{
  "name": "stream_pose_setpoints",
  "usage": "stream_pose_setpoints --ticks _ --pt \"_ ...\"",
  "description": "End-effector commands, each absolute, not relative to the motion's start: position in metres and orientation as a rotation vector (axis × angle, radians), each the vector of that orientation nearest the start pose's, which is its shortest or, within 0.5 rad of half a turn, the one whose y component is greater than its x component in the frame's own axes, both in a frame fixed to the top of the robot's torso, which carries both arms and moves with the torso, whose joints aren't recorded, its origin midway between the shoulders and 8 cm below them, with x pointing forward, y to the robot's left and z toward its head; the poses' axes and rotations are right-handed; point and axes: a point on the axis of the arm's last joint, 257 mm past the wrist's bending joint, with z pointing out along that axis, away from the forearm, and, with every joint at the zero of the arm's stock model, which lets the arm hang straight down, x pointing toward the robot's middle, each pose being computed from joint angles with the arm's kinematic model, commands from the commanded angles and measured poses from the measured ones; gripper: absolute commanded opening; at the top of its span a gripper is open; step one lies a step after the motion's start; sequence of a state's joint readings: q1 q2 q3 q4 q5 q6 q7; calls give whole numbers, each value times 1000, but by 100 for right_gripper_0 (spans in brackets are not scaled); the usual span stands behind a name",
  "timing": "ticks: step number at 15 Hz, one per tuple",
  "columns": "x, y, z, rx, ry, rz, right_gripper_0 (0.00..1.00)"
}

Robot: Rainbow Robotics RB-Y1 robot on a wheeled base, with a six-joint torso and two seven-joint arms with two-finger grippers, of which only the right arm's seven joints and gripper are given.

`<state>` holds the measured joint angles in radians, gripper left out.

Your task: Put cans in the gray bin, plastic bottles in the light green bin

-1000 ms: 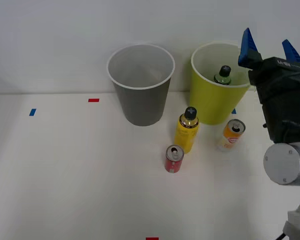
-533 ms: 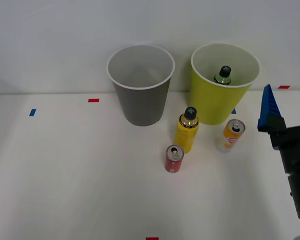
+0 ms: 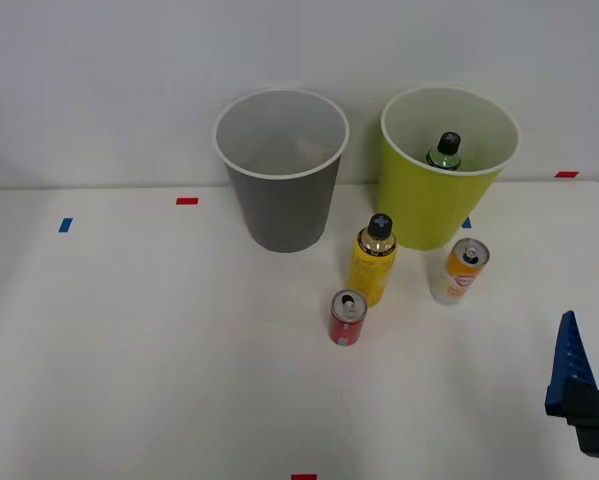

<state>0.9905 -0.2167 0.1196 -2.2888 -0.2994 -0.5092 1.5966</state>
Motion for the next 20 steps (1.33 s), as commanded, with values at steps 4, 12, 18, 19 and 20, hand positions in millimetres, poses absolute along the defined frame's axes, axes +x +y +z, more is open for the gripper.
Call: stream_pose_setpoints --ticks 4,12,18,19,20 --pt "229 -331 -209 152 1456 -128 100" --pt "203 -313 -245 222 1458 120 100" --pt "189 -305 -258 184 1472 122 100" --pt "189 -306 -257 181 1472 128 100" --pt "188 -306 -258 170 1479 138 100"
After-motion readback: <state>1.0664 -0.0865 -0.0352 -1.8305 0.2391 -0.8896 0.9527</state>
